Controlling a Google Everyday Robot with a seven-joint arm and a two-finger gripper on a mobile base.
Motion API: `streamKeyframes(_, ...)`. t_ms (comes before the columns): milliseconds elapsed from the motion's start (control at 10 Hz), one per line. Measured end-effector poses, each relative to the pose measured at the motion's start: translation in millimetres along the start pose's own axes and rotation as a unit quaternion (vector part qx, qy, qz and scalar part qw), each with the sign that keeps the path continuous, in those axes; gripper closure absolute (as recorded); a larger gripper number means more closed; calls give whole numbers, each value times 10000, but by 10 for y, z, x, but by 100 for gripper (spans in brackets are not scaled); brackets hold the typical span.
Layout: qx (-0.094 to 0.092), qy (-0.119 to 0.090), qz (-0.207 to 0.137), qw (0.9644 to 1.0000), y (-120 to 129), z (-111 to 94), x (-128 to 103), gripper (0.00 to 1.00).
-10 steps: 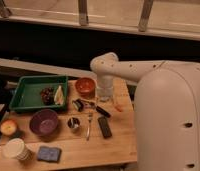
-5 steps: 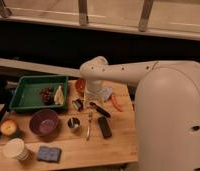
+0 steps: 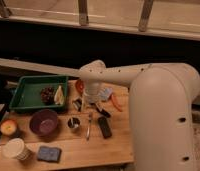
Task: Place fork in purple bowl
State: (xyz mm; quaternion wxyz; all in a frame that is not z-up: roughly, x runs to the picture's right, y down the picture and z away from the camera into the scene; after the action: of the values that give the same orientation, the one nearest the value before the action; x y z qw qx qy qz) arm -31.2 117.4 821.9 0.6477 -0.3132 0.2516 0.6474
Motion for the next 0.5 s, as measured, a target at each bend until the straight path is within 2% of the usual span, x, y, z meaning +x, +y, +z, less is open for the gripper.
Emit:
streamKeyframes(200,-14,80,32,10000,16,251,-25,34)
streamKeyframes(500,1,88,82,9999,18,329,-29,34)
